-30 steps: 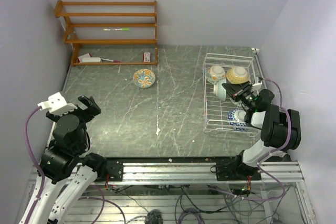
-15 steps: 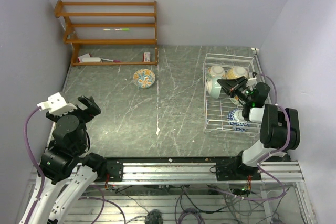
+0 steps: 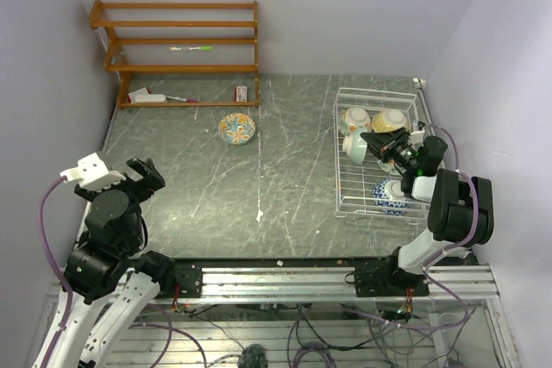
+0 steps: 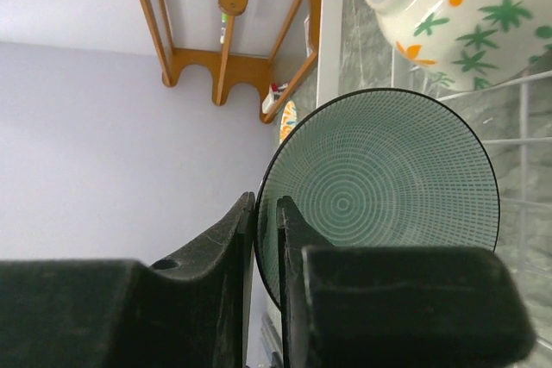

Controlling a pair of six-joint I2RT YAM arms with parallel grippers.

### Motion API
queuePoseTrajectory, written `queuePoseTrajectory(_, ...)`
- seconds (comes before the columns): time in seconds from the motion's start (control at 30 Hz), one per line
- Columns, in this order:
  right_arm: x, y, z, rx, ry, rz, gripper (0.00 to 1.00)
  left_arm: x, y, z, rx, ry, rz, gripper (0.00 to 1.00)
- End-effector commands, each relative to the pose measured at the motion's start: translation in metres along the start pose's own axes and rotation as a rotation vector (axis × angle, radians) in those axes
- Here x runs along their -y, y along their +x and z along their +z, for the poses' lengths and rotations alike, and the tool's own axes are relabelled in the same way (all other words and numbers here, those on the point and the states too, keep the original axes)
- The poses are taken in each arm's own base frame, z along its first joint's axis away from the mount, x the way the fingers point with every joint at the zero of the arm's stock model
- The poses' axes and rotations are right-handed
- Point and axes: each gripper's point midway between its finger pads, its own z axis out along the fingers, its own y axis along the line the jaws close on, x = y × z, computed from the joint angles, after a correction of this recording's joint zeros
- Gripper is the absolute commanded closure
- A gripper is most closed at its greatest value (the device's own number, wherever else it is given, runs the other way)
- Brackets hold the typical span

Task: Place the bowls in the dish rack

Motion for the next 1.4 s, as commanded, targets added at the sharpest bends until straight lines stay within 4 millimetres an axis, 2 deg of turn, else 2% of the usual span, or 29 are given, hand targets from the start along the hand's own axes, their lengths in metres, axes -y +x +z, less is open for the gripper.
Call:
queuePoseTrajectory(0.0, 0.062, 0.014, -0.019, -0.014, 0.189, 0.112, 0.86, -0.003, -0.004, 0.000, 0.015, -0.019, -0.016, 0.02)
queuePoseTrajectory(0.17, 0.075, 0.021, -0.026, -0.037, 0.212, 0.127, 0.83, -0.002, -0.002, 0.001, 0.009, -0.021, -0.012, 0.02)
queuePoseTrajectory(0.37, 0.079, 0.024, -0.031, -0.035, 0.191, 0.145, 0.84, -0.002, -0.002, 0.001, 0.007, -0.021, -0.011, 0.02)
queuePoseTrajectory(0.53, 0.058, 0.016, -0.027, -0.025, 0.127, 0.128, 0.89, -0.002, -0.002, 0.002, 0.005, -0.022, -0.011, 0.02)
queuePoseTrajectory(0.7, 0.024, 0.010, -0.021, -0.029, 0.088, 0.081, 0.90, -0.003, -0.004, 0.001, 0.015, -0.023, -0.017, 0.02)
queuePoseTrajectory(0.83, -0.006, 0.012, -0.009, -0.037, 0.051, 0.039, 0.90, -0.003, -0.004, 0.000, 0.017, -0.019, -0.016, 0.02)
queuePoseTrajectory(0.93, -0.016, 0.015, 0.000, -0.044, 0.025, 0.058, 0.91, -0.002, -0.005, 0.000, 0.020, -0.013, -0.019, 0.02)
queuePoseTrajectory(1.13, -0.005, 0.024, 0.006, -0.049, -0.014, 0.149, 0.94, -0.001, -0.005, 0.000, 0.019, -0.009, -0.016, 0.02)
queuePoseTrajectory(1.37, 0.028, 0.029, 0.000, -0.040, 0.075, 0.187, 0.95, -0.003, -0.005, 0.000, 0.020, -0.018, -0.014, 0.02)
